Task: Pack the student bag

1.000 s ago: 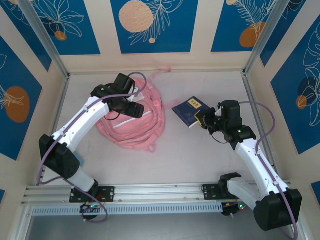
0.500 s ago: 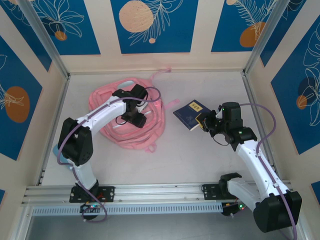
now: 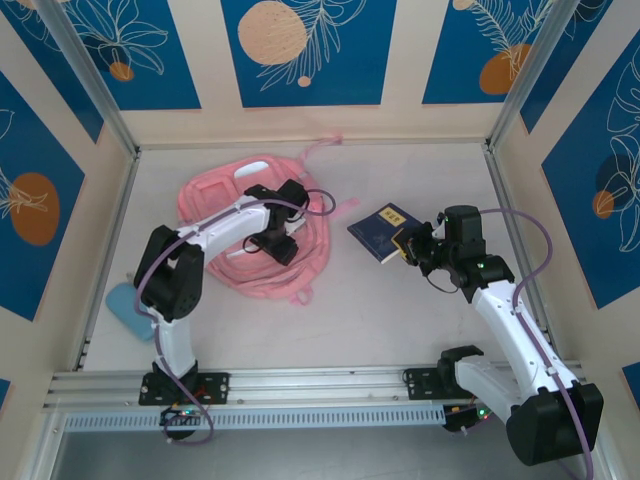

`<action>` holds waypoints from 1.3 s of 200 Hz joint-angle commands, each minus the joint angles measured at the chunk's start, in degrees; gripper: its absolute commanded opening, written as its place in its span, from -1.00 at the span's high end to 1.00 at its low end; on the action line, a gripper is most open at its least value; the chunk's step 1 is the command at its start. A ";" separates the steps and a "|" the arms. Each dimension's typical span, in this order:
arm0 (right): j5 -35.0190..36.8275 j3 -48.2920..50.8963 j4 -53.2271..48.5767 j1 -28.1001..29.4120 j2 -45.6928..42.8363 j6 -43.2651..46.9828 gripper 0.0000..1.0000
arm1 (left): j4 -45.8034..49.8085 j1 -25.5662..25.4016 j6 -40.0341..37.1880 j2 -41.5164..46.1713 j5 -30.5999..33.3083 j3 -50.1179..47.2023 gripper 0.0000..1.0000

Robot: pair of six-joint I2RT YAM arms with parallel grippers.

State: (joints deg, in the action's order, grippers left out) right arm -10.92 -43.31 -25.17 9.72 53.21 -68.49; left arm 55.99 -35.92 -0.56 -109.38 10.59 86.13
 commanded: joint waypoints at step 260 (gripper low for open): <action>-12.14 4.54 14.50 8.87 1.02 1.36 0.95 | -17.87 -3.45 8.54 18.09 -5.52 11.13 1.00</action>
State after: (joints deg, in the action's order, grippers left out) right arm -18.37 -39.94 -19.25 16.34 52.62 -66.37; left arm 45.95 -39.03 4.64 -93.14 9.30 94.35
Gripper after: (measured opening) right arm 0.141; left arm 0.039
